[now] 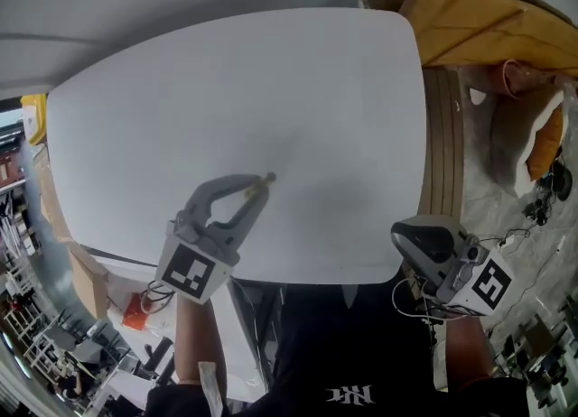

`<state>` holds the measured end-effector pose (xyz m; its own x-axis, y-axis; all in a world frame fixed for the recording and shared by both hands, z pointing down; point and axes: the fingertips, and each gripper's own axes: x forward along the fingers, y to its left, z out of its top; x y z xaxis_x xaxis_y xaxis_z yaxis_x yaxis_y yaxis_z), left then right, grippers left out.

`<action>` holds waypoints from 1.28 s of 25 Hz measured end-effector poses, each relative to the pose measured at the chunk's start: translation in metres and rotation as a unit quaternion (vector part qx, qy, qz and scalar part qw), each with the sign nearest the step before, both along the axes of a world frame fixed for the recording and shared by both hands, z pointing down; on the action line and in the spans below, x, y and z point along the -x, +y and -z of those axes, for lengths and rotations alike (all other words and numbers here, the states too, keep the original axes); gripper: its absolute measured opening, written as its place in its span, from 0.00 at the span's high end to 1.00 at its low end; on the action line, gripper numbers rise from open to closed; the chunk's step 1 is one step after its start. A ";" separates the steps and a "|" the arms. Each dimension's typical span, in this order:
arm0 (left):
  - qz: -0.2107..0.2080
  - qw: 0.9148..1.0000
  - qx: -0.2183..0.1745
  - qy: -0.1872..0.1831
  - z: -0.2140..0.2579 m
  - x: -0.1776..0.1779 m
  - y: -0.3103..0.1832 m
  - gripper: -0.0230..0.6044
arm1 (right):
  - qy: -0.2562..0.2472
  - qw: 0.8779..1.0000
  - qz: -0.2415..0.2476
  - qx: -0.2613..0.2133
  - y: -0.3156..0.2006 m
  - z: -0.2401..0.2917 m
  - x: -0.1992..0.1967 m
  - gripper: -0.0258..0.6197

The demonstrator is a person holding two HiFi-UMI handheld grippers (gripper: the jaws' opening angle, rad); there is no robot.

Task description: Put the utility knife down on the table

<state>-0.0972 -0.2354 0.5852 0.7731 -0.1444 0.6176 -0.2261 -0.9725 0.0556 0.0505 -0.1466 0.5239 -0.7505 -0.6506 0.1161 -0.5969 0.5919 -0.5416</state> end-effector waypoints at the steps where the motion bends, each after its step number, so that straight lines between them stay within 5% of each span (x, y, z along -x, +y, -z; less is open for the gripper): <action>1: -0.004 1.000 -0.004 -0.017 -0.009 0.002 -0.002 0.87 | 0.001 1.000 0.002 0.004 0.000 -0.005 0.002 0.95; 5: -0.014 0.997 -0.004 -0.075 -0.042 0.017 -0.004 0.87 | 0.011 1.000 0.017 0.018 0.001 -0.024 0.011 0.95; 21: -0.049 0.981 0.004 -0.190 -0.103 0.038 -0.001 0.87 | 0.007 0.999 0.039 0.037 -0.001 -0.043 0.026 0.95; 32: -0.057 0.974 0.003 -0.221 -0.114 0.043 0.000 0.87 | 0.009 0.998 0.046 0.044 0.004 -0.050 0.029 0.95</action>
